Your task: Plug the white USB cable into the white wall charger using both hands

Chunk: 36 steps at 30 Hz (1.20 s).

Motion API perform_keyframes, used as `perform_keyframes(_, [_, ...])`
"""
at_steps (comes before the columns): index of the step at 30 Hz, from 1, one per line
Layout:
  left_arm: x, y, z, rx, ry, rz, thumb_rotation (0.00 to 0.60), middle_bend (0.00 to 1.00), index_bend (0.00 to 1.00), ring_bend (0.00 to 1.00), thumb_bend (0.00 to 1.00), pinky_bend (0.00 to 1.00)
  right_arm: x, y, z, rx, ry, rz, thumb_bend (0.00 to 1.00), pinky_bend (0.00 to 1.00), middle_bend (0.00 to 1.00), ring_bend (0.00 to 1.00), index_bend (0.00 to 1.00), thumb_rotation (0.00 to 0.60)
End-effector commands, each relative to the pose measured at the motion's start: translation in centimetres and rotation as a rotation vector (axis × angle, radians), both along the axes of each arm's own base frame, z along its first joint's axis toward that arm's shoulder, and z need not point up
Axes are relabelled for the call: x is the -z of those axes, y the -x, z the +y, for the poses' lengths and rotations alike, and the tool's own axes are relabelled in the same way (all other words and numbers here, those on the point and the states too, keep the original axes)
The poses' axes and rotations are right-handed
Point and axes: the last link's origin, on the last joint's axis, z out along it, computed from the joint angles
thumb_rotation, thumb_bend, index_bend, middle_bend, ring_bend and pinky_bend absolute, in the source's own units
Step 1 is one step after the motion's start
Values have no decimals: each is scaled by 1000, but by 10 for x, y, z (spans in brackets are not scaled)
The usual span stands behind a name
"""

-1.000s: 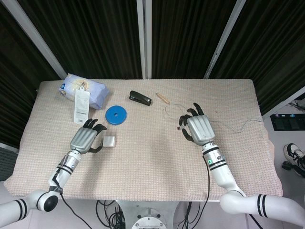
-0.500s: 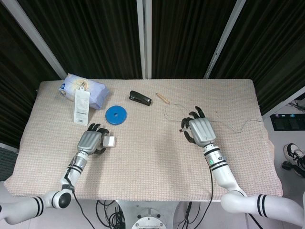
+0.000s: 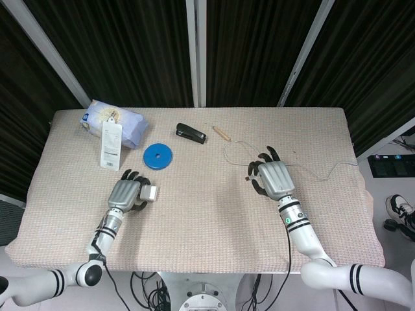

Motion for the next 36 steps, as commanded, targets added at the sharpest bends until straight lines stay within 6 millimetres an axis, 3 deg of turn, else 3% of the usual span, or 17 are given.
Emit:
perform_keyframes(1, [0,-1,1,9,-7,9,600,295,311,101,279,58,0,1,0,2,1,0,344,42,490,203,562,600])
perform_keyframes(14, [4,-1,4,9,-14,15,600,329,348,113,314,62,0,4,-1,16,-2,-2,345,42,490,203,562,600])
perform_keyframes(25, [-2,-2,5,22,-26,-43,600,457,465,248,417,142,7,8,-1,47,-37,-21,351,44,490,203,563,600])
perform_keyframes(30, [-16,-14,5,66,-71,-72,591,460,466,252,419,147,14,-11,-1,25,-92,-59,357,65,492,206,565,600])
perform_keyframes(36, [-28,-45,7,133,-102,-69,588,459,465,256,421,147,22,-51,-5,-21,-119,-52,357,82,510,217,573,600])
